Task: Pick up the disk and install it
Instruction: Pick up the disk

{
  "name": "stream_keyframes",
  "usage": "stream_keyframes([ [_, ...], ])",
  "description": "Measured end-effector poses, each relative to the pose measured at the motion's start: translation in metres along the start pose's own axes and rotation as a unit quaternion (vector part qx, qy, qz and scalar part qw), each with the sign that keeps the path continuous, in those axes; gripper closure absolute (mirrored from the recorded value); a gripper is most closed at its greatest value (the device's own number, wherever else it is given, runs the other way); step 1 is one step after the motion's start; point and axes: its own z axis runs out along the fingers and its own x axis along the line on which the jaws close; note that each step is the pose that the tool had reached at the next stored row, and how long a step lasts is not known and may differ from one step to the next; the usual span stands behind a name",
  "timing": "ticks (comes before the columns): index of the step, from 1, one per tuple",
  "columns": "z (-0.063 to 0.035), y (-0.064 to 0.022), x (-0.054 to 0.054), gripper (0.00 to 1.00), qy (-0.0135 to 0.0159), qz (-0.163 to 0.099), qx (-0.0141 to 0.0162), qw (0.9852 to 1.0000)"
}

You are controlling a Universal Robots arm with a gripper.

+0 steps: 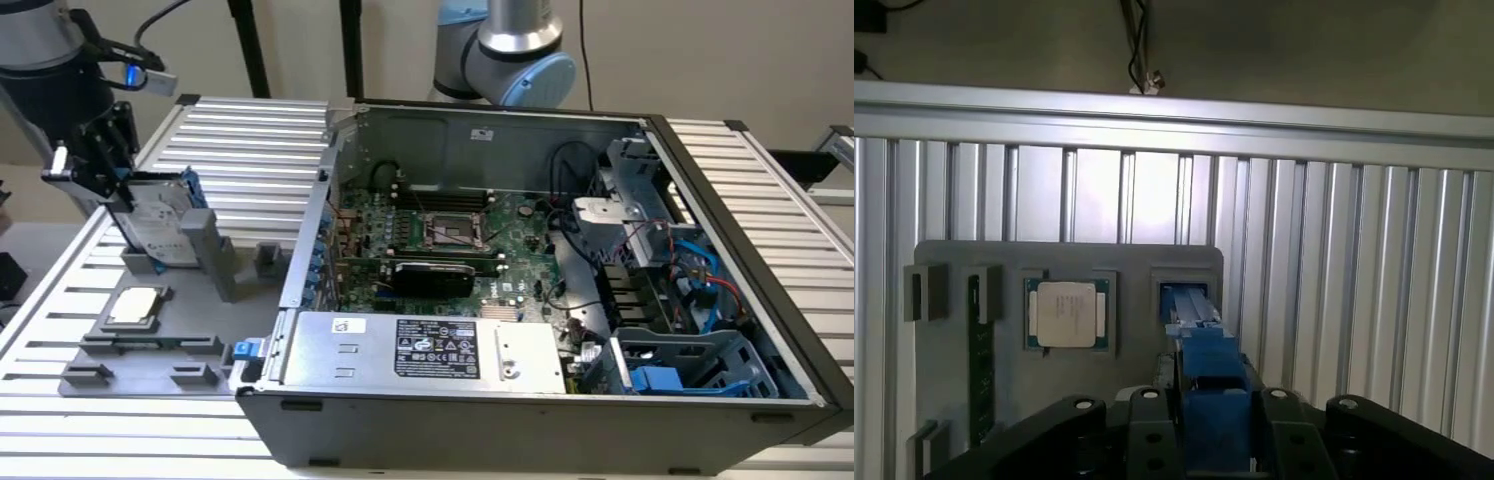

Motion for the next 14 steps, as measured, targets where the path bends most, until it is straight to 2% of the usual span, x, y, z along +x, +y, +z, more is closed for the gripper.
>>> stream_keyframes([
  [8, -0.0003, 0.0004, 0.0090, 1.00, -0.0015, 0.001, 0.0000, 1.0000],
  [14, -0.0003, 0.0004, 0.0092, 1.00, -0.0019, 0.001, 0.0000, 1.0000],
])
